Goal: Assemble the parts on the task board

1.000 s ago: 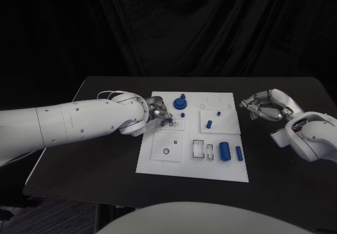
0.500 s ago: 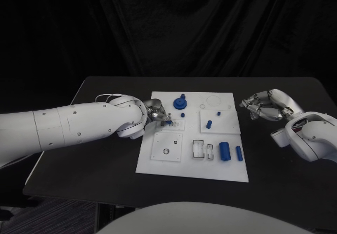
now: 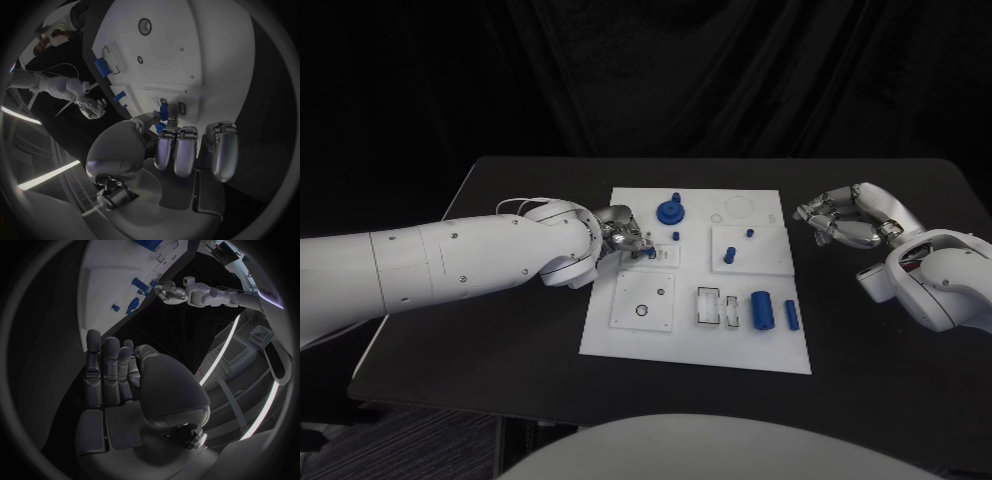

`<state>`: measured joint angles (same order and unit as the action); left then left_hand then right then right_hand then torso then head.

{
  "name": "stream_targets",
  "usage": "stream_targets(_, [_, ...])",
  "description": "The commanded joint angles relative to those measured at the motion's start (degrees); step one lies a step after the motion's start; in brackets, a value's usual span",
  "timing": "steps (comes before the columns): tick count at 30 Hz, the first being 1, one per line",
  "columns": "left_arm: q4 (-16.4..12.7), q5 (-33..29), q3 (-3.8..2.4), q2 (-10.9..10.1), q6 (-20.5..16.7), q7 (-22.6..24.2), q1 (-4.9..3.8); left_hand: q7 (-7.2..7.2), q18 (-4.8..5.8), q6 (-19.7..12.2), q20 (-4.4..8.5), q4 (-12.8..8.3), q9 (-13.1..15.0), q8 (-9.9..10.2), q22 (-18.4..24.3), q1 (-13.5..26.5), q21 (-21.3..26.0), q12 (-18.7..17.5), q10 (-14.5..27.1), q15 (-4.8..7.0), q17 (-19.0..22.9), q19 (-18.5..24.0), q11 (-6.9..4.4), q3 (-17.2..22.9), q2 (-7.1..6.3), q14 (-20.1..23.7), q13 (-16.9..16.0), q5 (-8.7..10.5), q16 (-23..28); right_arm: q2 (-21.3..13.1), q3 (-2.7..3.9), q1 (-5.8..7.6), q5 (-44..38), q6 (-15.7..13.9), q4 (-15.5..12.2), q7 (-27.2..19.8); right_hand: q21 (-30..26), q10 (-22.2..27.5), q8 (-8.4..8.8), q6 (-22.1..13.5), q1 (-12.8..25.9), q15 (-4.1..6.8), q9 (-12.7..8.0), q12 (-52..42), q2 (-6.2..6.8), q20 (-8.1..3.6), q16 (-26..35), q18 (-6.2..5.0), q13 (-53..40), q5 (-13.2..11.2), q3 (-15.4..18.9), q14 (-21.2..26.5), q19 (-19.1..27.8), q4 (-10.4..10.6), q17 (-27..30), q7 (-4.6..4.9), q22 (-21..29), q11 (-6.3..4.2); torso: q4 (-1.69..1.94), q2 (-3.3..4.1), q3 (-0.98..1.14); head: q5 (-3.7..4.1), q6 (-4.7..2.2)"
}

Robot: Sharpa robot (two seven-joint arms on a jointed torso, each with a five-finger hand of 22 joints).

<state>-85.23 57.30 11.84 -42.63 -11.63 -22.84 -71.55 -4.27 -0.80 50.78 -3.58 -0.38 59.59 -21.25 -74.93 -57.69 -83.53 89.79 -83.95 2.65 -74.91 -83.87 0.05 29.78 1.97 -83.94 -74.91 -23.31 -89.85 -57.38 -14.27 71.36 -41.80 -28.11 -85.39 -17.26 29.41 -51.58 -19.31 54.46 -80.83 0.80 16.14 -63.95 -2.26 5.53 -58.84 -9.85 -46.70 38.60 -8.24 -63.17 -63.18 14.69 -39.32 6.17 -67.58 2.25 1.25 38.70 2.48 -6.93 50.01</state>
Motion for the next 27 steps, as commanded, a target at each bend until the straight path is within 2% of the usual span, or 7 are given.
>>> stream_targets(1, [0.1, 0.2, 0.23, 0.1, -0.1, 1.3, 0.52, 0.33, -0.88, 0.1, 0.19, -3.5, 0.1, -0.4, -12.8, 0.0, 0.3, 0.2, -6.0, 0.31, -15.1, -2.8, -0.16, 4.1, 0.38, -6.1, -15.1, -0.36, -0.2, 0.0, 0.05, -0.13, -0.3, -0.1, 0.0, 1.0, -0.4, -0.3, -0.32, -0.2, -0.6, -0.04, 0.1, 0.0, 0.02, 0.06, 0.1, -0.58, 0.0, 0.2, -0.4, -0.4, -0.3, 0.0, 0.1, -0.09, -0.1, 0.01, -0.02, 0.0, 0.0, -0.1, -0.01])
stream_targets(27, [-1.0, 0.2, 0.23, -0.8, -0.8, 1.9, 0.77, 0.39, -0.88, 0.2, 0.2, -3.4, 0.2, -0.5, -12.8, 0.0, 0.3, 0.2, -6.0, 0.32, -15.1, -2.8, -0.2, 4.1, 0.18, -6.1, -15.1, -0.7, -0.2, 0.0, 0.05, -0.2, -0.3, 0.2, 0.1, 1.3, -0.4, -0.2, -0.23, -0.5, -0.6, -0.05, 0.0, 0.1, 0.16, 0.06, 0.2, -0.57, 0.2, 0.3, -0.6, -0.4, -0.3, 0.0, 0.2, -0.01, -0.1, 0.05, 0.01, 0.02, -0.01, -0.2, -0.01])
